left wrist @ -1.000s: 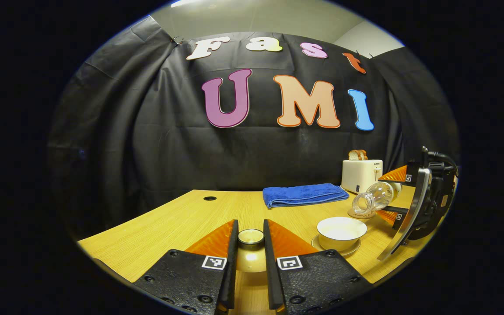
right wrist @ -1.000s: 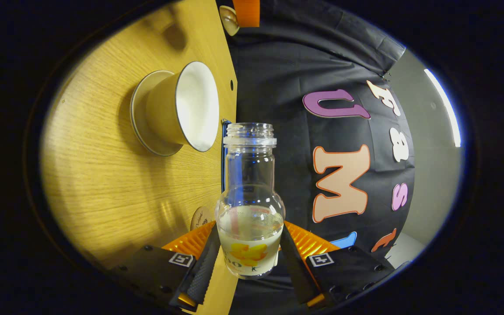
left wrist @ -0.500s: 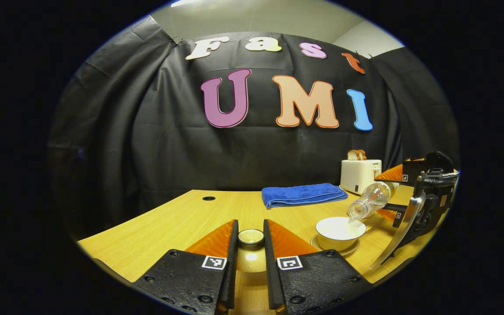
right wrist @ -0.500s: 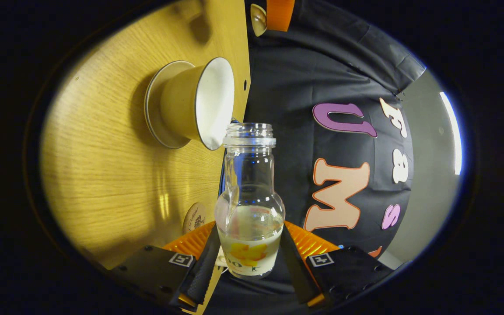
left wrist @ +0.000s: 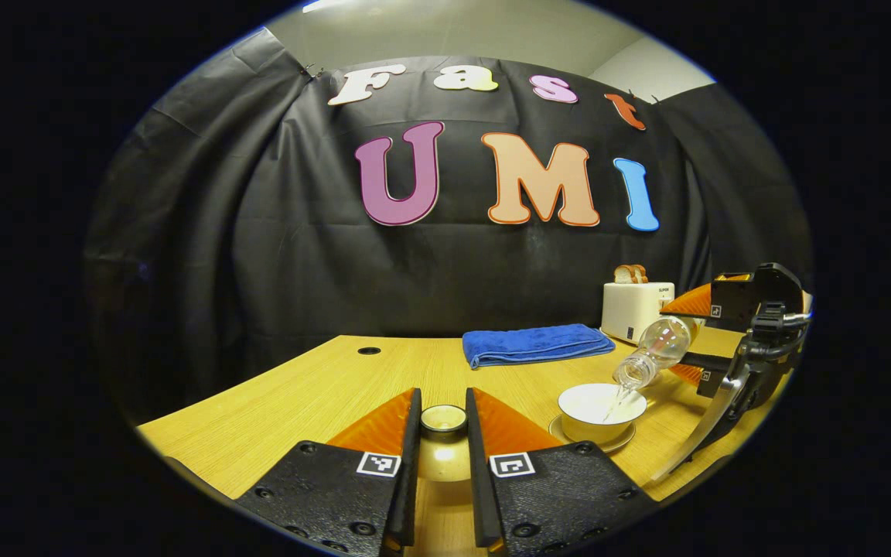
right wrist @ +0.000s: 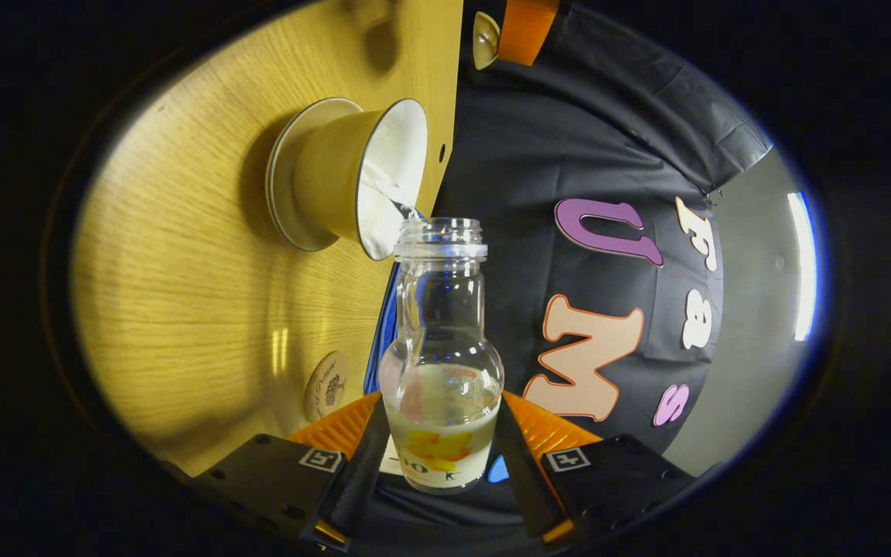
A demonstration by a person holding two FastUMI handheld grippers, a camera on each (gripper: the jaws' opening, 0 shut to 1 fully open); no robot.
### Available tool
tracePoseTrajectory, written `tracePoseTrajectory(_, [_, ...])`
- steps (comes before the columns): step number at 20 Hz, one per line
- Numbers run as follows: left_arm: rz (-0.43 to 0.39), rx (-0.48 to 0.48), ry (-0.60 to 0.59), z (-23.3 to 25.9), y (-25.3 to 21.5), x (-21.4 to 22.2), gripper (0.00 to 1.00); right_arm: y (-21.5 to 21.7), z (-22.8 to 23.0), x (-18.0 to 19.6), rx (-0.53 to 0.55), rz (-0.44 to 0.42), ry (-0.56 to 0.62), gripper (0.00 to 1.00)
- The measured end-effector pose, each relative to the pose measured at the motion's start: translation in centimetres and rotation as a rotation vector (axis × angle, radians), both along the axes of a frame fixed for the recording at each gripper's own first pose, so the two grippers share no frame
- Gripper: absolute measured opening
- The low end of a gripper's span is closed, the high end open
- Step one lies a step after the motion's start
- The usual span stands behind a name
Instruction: Open the teacup lid with one hand, grasp the water bottle and pour water into the teacup with the other hand; after pouring, place the water bottle on the coaster and then close the teacup lid.
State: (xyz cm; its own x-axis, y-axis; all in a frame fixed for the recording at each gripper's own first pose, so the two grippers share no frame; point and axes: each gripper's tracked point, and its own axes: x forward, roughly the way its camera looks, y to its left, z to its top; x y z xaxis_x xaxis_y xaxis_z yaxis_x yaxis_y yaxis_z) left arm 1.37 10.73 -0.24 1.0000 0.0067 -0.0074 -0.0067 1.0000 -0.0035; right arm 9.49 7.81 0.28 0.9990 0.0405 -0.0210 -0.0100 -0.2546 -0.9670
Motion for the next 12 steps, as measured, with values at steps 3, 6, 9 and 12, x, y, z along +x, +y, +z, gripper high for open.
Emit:
tracePoseTrajectory(3, [0.000, 0.000, 0.000, 0.0, 0.0, 0.0, 0.27, 0.1, 0.7, 0.1, -0.020, 0.011, -0.017, 0.80])
tracePoseTrajectory(6, [0.000, 0.000, 0.000, -0.1, 0.1, 0.1, 0.27, 0.1, 1.7, 0.6, -0.058, 0.027, -0.048, 0.80])
tracePoseTrajectory(9, [-0.001, -0.001, 0.000, 0.0, 0.0, 0.0, 0.27, 0.4, 2.3, 0.7, -0.096, 0.042, -0.066, 0.80])
tracePoseTrajectory(12, [-0.001, 0.000, 0.000, -0.1, 0.0, 0.1, 0.27, 1.1, 3.3, 0.6, -0.146, 0.070, -0.097, 0.79])
